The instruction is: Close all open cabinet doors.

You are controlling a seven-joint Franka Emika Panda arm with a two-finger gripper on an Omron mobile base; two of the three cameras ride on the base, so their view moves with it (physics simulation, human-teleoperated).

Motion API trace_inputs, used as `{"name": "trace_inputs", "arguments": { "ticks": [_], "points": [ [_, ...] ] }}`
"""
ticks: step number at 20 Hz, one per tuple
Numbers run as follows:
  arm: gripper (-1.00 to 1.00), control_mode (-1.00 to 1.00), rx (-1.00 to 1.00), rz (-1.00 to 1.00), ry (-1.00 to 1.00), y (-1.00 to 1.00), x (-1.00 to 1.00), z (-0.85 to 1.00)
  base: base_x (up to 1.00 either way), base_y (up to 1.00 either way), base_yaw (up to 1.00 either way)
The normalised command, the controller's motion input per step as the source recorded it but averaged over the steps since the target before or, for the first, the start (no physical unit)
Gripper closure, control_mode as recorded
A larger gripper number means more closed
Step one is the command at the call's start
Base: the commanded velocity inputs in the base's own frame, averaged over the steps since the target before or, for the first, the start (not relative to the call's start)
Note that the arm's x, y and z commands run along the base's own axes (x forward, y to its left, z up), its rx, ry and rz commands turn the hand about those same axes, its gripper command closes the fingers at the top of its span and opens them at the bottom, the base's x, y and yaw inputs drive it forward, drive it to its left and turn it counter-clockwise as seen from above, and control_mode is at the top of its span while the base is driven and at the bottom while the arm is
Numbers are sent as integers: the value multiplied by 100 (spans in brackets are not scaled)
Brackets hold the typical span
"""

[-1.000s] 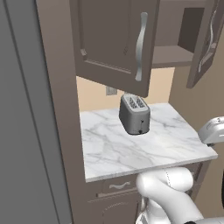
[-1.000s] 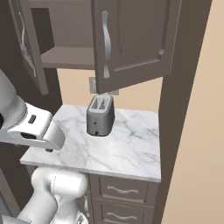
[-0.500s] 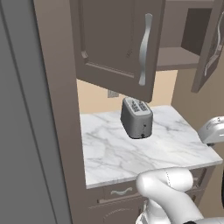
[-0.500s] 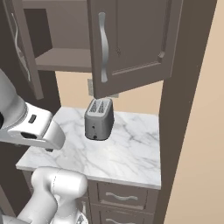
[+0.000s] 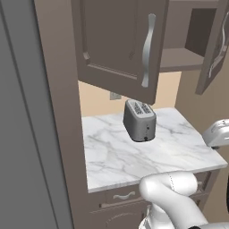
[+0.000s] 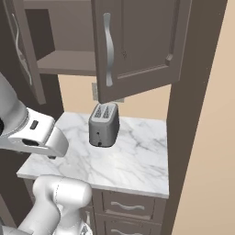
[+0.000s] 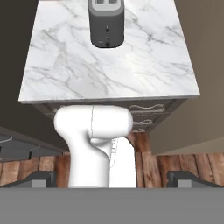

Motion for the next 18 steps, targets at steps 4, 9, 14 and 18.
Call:
{"name": "trace_inputs", "arguments": {
  "ticks": [4,9,14,18],
  "points": [
    [-100,-100,0,5,-32,0,0,1,0,0,0],
    [-100,-100,2,17,-53,-1,0,9,0,0,0],
    [-100,-100,4,14,-46,-11,2,25,0,0,0],
    [-100,-100,3,6,-34,-16,11,29,0,0,0]
  ]
}}
